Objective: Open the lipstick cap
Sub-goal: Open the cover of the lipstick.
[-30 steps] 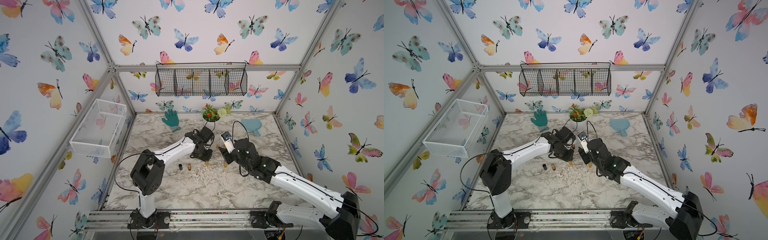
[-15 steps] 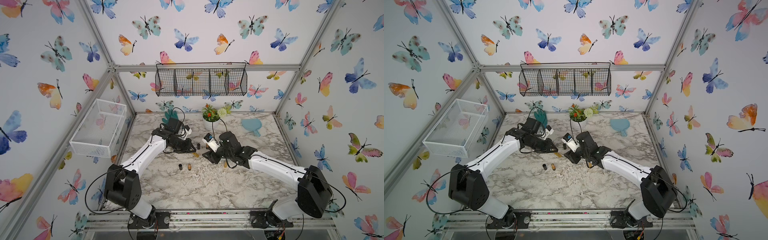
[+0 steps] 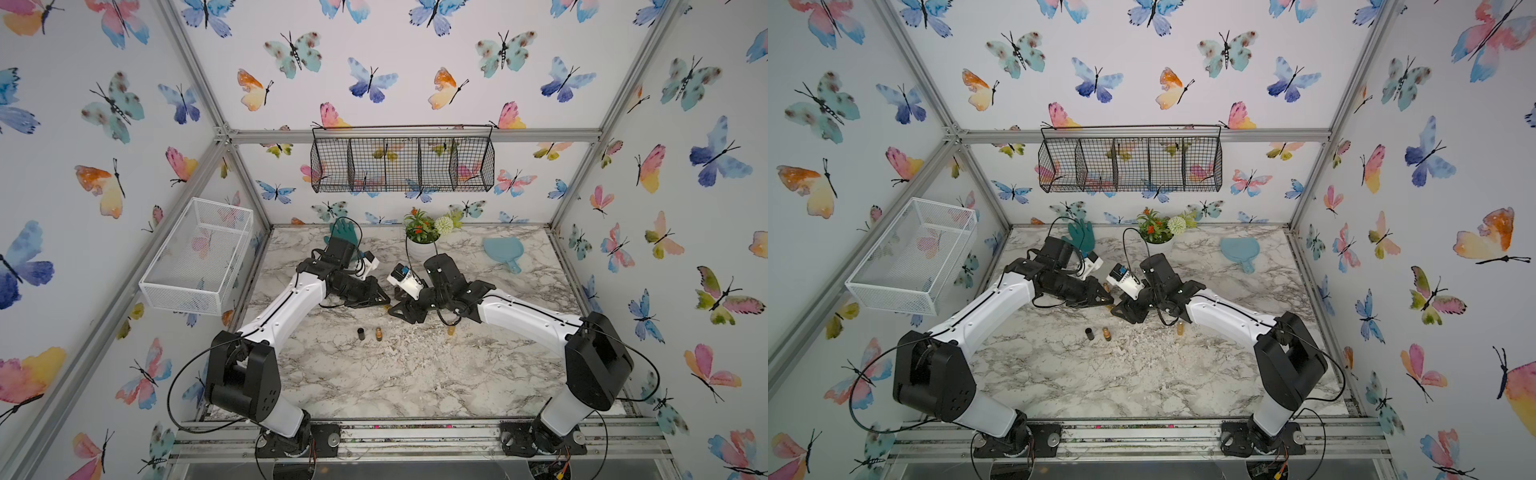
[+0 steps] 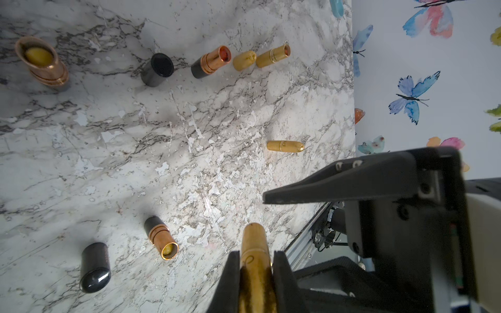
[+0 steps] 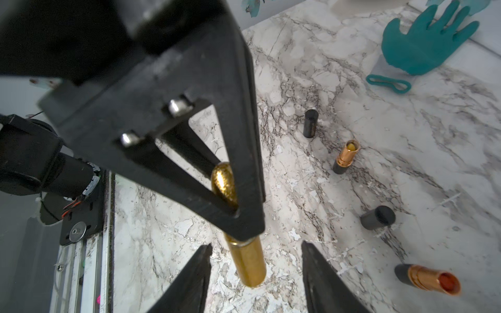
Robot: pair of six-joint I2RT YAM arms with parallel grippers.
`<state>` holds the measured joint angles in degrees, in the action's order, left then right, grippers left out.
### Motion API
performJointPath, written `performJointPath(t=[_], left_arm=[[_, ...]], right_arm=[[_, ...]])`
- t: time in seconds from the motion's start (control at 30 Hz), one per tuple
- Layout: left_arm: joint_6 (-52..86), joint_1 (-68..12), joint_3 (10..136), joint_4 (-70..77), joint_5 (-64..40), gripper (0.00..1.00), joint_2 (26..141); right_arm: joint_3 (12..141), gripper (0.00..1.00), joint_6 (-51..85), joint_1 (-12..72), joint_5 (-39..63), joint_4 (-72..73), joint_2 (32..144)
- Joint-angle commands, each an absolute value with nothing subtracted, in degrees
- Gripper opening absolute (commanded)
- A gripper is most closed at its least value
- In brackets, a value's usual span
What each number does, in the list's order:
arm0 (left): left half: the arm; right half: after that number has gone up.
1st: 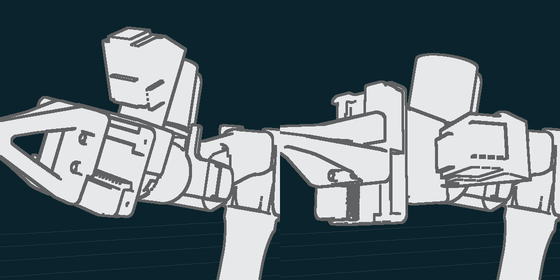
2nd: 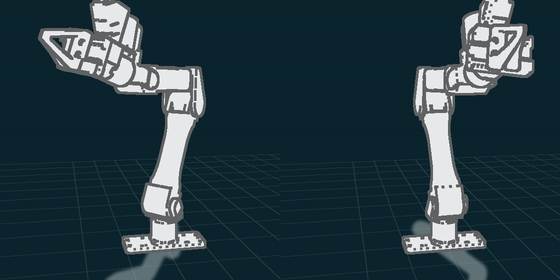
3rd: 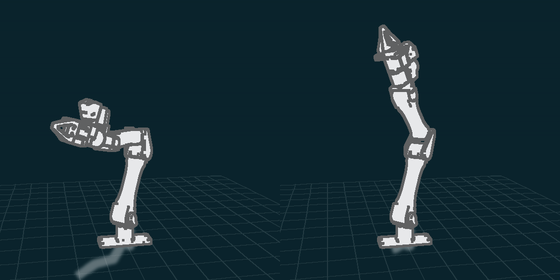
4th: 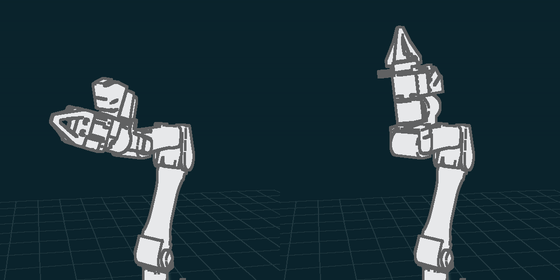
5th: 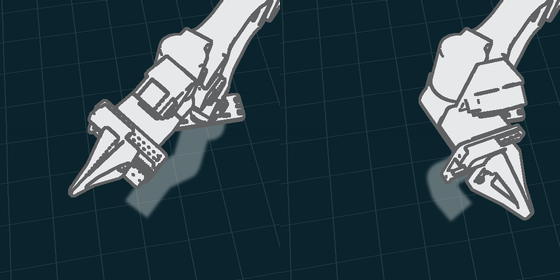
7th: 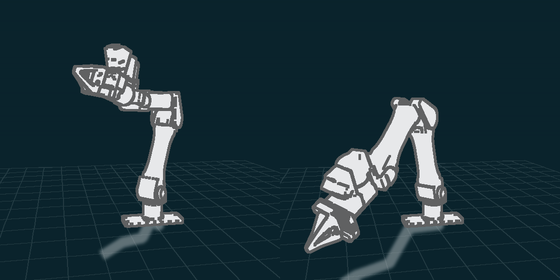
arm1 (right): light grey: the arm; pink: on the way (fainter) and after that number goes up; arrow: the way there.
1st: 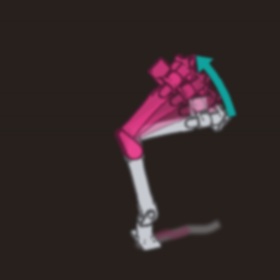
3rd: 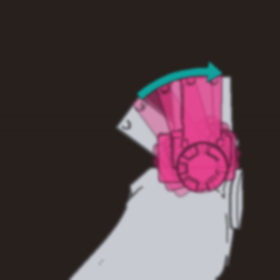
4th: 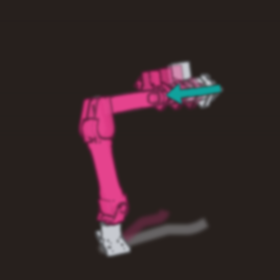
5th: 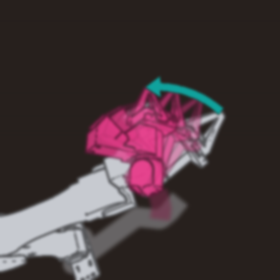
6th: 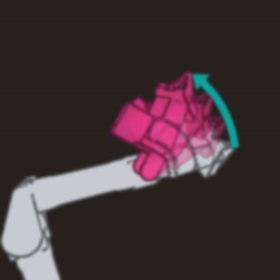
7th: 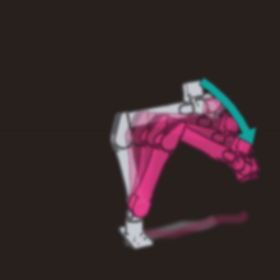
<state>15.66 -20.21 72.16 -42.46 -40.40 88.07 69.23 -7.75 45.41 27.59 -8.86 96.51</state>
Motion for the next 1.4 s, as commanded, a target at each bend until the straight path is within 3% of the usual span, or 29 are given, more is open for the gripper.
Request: performJointPath(t=[0.0,0.33,0.5,0.6,1.03,1.37], left_arm=[[14.9,-19.78,72.77,-42.24,-42.75,0.0,86.94],[14.27,-19.77,72.09,-42.28,-45.65,0.0,87.55],[13.62,-19.77,71.55,-42.28,-47.21,0.0,87.89],[13.37,-19.64,71.62,-42.28,-46.94,0.0,87.98],[14.53,-11.11,71.63,-41.67,-47.67,0.0,87.29],[15.24,-12.09,72.89,-40.52,-45.59,0.0,88.93]], right_arm=[[70.51,0.53,-9.05,45.54,31.15,-11.77,97.99],[69.45,0.33,-8.87,45.53,30.79,-8.99,97.58],[68.38,0.1,-9.51,45.53,27.98,-9.01,96.53],[67.99,0.04,-9.89,45.53,25.76,-10.83,95.95],[61.49,0.02,-11.43,45.53,15.87,-17.66,90.5],[58.23,0.02,-9.35,45.54,9.89,-18.98,87.17]])
